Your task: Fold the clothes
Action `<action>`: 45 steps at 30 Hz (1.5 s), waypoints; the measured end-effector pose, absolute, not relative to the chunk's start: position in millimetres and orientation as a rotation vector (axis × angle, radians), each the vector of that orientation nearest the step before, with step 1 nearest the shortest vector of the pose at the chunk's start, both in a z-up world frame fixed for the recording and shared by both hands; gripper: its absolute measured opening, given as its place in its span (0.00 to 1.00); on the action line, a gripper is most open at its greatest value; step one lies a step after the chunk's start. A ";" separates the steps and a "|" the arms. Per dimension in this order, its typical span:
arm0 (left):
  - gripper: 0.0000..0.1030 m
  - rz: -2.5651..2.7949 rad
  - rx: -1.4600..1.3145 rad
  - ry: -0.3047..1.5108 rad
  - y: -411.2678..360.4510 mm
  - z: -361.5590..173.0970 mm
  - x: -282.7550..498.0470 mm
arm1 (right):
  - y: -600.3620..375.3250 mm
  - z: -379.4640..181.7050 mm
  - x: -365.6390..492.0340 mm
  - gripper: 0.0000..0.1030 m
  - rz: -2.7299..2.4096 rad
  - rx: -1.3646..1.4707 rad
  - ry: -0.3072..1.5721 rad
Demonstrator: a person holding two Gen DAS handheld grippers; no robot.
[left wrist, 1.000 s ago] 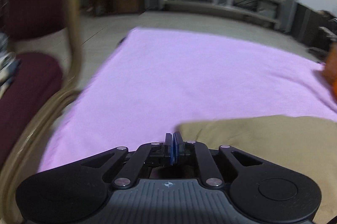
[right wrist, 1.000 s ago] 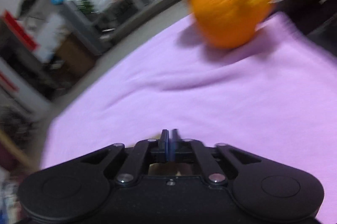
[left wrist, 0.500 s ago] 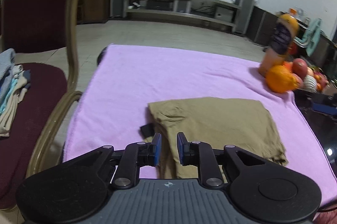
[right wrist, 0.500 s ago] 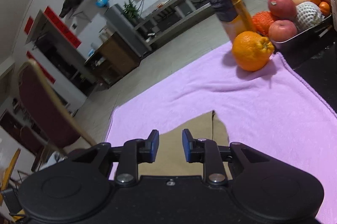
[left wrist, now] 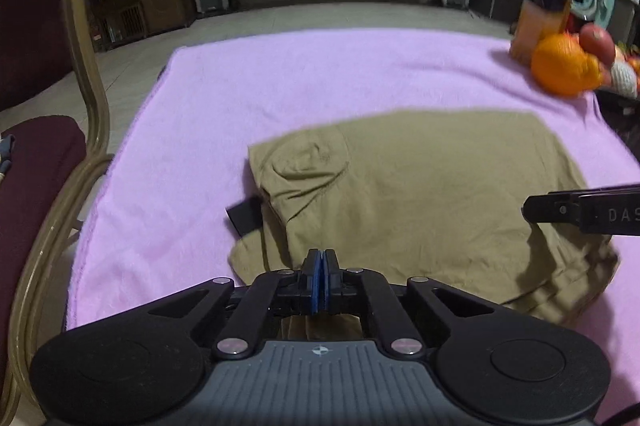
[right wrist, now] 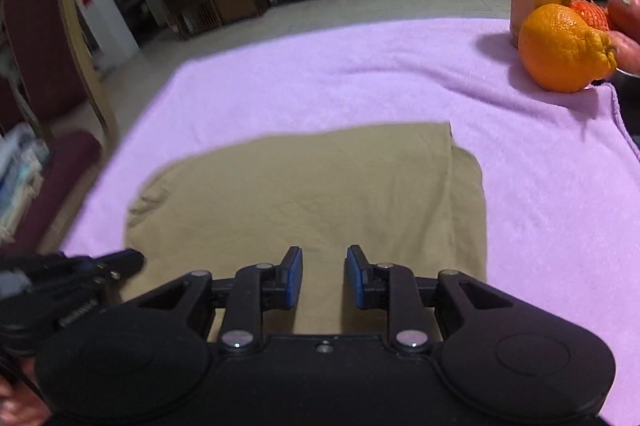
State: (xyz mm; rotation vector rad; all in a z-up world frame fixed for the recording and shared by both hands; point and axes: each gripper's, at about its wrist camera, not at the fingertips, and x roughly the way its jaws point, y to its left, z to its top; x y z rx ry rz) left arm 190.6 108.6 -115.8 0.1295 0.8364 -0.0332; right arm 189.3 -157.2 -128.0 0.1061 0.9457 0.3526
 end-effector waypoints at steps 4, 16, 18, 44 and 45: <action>0.03 -0.048 0.211 0.827 103.1 -116.7 172.9 | -156.3 -129.7 168.1 0.22 0.357 0.003 0.948; 0.11 -0.066 -0.131 0.756 163.2 -67.5 114.1 | -230.1 -96.9 97.6 0.44 0.420 0.366 0.933; 0.13 -0.045 -0.168 0.726 167.7 -64.2 118.2 | -243.7 -102.4 98.5 0.56 0.449 0.551 0.939; 0.19 -0.107 -0.032 0.882 123.3 -116.0 174.5 | -243.7 -182.1 111.2 0.54 0.166 1.095 0.845; 0.19 -0.108 -0.038 0.883 123.6 -115.6 174.2 | -240.7 -181.8 109.8 0.54 0.150 1.080 0.821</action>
